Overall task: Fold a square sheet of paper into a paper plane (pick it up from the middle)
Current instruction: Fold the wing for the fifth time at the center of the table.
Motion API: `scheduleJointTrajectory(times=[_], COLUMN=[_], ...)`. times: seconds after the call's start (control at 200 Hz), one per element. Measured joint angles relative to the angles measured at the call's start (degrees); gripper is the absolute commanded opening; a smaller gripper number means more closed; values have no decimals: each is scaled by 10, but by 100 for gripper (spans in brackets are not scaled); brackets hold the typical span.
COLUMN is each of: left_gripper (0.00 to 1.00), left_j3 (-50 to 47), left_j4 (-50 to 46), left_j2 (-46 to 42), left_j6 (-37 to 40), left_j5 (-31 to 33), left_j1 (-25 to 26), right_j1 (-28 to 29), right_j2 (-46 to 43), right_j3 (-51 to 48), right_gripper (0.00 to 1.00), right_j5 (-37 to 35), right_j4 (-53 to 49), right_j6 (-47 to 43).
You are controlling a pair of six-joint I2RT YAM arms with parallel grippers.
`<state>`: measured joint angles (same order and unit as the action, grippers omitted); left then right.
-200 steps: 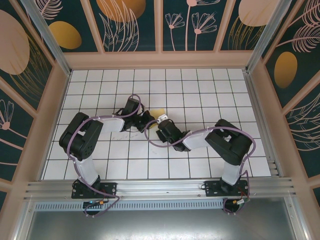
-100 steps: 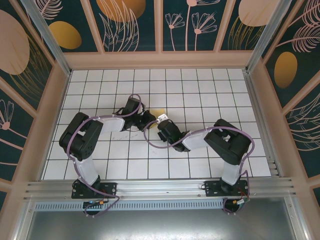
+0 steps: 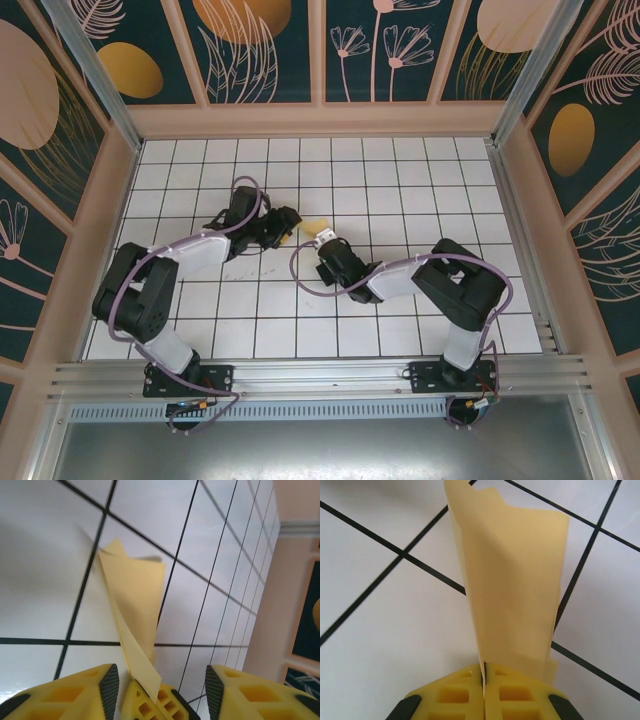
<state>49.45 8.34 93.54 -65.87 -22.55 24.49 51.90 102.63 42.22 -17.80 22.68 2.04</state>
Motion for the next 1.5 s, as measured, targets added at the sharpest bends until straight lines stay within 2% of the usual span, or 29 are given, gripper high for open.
scheduleJointTrajectory(times=[0.315, 0.525, 0.656, 0.886, 1.301, 1.496], left_gripper=[67, 90, 98, 98, 81, 79], left_j3=[-58, -82, -84, -86, -120, -103], left_j4=[27, 72, 96, 137, 258, 266], left_j2=[-27, -27, -27, -27, 5, 39], left_j6=[5, 31, 44, 54, 19, 10], left_j5=[16, -8, -16, -30, -65, -86], left_j1=[-9, -7, 0, 19, 35, 45], right_j1=[-65, -108, -127, -149, -170, -178], right_j2=[-30, -30, -30, -22, 5, 18], right_j3=[0, 0, 0, 0, 0, 0], right_gripper=[0, 0, 0, 0, 3, 5], right_j5=[146, 253, 306, 385, 454, 475], right_j4=[-2, -2, -1, 8, 14, 14], right_j6=[39, 74, 93, 128, 167, 179])
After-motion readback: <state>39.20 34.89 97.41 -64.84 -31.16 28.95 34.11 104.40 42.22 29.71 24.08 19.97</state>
